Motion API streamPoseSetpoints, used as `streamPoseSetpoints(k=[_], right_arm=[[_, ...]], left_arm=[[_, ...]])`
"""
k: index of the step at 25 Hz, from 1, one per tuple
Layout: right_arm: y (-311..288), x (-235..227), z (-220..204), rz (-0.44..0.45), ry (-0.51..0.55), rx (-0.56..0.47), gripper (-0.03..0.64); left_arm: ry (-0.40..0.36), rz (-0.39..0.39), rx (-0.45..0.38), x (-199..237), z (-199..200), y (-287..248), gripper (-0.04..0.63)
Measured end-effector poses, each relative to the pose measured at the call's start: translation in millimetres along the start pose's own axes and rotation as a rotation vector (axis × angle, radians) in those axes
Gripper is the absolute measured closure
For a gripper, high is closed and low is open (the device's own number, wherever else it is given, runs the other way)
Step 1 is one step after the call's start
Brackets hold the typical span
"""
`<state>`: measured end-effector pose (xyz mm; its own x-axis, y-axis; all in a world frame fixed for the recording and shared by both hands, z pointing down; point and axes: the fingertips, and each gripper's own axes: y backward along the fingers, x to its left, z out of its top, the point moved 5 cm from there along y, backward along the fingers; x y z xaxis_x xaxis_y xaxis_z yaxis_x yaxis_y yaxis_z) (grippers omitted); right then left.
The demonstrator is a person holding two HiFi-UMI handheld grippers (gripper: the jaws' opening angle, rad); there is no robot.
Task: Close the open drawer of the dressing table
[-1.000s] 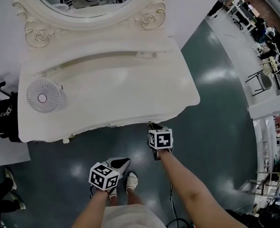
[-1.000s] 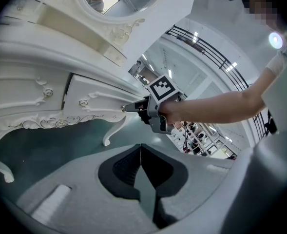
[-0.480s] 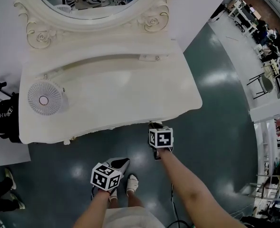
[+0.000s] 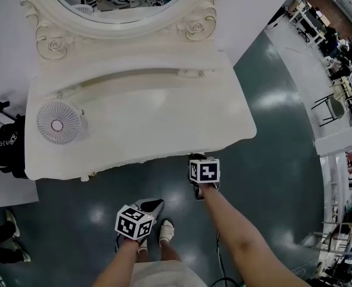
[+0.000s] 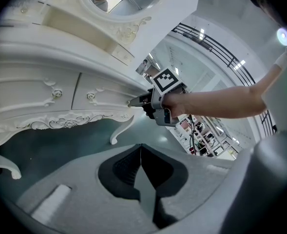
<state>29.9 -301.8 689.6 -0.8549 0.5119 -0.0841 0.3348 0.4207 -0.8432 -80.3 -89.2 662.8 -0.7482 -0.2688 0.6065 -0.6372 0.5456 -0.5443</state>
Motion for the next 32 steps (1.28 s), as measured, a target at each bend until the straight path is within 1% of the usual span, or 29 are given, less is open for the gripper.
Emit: streamPoseSetpoints(k=[8,13,21,24,32], right_arm=[[0,0,0,0.017,0.008,0.008,0.522],[-1,0,0,0.026,0.040,0.020,0.522],[1,3,0,0.050,0.068,0.033,0.491],[6,4,-2,0.060,0.067,0.045,0.476],[30,11,-5,0.091,0.073,0.042,0.475]], left_arm=[[-0.005,-0.003,-0.002,-2,1,0,0.584],[-0.008,-0.002,-0.001,-4,3,-3,0.584],[-0.017,0.003,0.000,-8,6,-2,0.584],[-0.023,0.006,0.002,-11,9,-2,0.584],[-0.034,0.018,0.019,-19,15,3,0.584]])
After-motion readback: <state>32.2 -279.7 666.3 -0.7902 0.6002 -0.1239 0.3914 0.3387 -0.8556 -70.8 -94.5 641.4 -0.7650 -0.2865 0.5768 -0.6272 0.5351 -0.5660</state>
